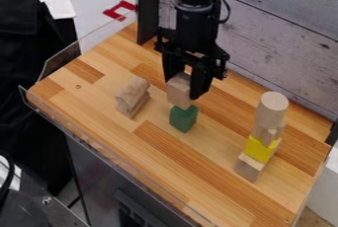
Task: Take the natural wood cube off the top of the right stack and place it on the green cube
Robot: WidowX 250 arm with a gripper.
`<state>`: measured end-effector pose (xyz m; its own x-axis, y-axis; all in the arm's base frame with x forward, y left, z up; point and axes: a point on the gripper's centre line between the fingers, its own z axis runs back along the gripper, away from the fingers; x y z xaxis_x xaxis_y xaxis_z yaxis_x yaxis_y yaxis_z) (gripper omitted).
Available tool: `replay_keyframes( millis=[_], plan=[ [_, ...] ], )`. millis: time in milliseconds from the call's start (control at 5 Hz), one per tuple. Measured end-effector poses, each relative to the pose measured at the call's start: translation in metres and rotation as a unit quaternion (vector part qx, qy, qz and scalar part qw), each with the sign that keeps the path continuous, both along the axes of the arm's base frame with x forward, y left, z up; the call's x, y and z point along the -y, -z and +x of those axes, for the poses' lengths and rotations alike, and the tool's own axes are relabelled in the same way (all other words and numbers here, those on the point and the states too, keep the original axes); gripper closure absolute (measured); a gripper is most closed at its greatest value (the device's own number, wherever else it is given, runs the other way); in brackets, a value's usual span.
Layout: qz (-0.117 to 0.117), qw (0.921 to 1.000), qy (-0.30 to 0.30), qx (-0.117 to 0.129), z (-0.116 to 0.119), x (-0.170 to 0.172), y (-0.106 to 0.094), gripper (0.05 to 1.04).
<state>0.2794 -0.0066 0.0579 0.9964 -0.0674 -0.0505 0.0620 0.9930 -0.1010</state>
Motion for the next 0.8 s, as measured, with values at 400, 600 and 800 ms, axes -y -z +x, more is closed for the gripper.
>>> replay_keyframes(
  millis=[400,600,800],
  plan=[
    [-0.003,1.0000,-0.004,-0.005,0.004,0.000,0.009,0.513],
    [-0.003,0.9998,-0.004,-0.018,0.003,0.000,0.017,0.513],
    [-0.003,0.9997,-0.004,-0.022,0.002,0.000,0.020,0.513]
  ],
)
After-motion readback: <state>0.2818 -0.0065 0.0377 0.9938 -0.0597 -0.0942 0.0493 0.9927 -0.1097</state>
